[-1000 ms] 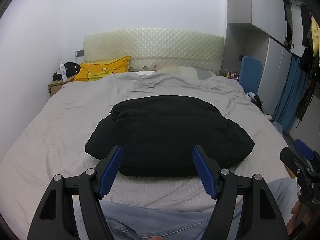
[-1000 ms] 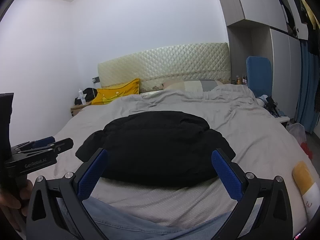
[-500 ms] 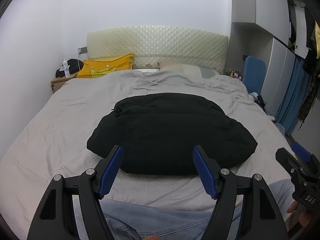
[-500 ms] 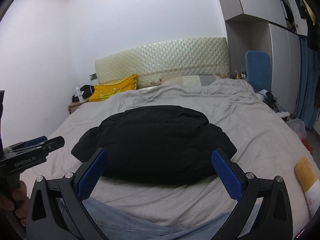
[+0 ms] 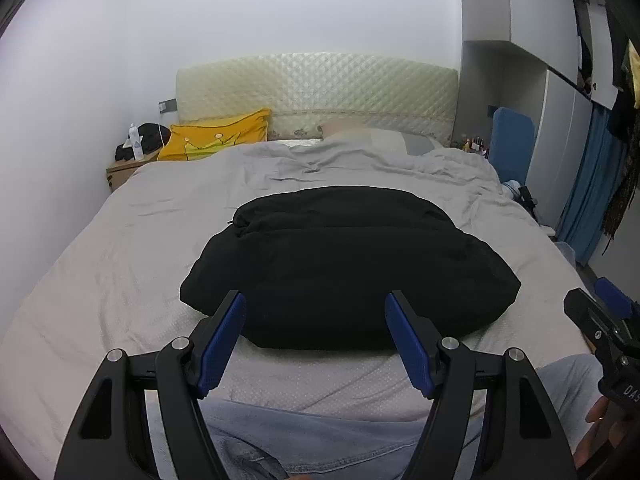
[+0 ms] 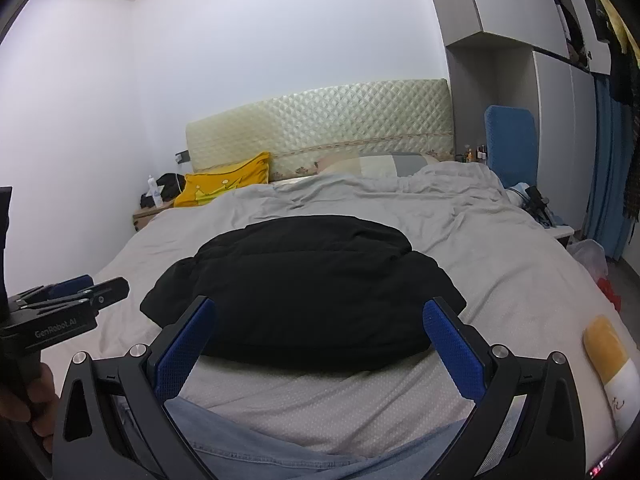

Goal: Fold large clothes

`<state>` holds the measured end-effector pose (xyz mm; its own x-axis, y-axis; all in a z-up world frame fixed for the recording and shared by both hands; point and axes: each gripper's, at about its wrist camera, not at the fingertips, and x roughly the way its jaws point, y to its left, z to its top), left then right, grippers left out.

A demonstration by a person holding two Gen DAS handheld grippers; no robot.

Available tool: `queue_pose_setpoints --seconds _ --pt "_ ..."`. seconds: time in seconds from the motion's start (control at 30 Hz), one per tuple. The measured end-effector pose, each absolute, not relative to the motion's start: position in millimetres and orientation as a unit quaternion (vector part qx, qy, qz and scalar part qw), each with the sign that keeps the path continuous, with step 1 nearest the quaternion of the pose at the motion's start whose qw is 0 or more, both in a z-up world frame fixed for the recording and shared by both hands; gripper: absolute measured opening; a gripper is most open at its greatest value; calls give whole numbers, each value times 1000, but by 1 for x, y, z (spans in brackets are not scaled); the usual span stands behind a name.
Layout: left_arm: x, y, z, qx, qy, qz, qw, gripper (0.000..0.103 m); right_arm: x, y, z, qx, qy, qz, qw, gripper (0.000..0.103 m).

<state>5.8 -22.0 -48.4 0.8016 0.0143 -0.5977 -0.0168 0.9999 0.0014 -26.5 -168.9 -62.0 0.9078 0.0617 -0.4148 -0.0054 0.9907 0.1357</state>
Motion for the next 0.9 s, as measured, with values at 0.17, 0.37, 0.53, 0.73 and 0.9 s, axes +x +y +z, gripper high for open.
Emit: queue_pose_setpoints --seconds 0.17,0.37,0.53,0.73,0.9 --pt "6 -20 -47 -6 317 3 949 72 -30 -168 -60 65 212 16 975 103" --pt "5 -22 -47 -3 315 2 949 72 -30 -168 -60 58 209 9 976 103" --pt "7 -20 -45 -10 315 2 949 72 -31 -169 -59 62 210 16 976 103" --pt "6 -18 -43 -15 312 3 950 73 -32 -172 -57 66 206 15 976 103" --pt "8 -20 -44 -12 313 1 950 72 -33 -173 -56 65 204 14 977 103"
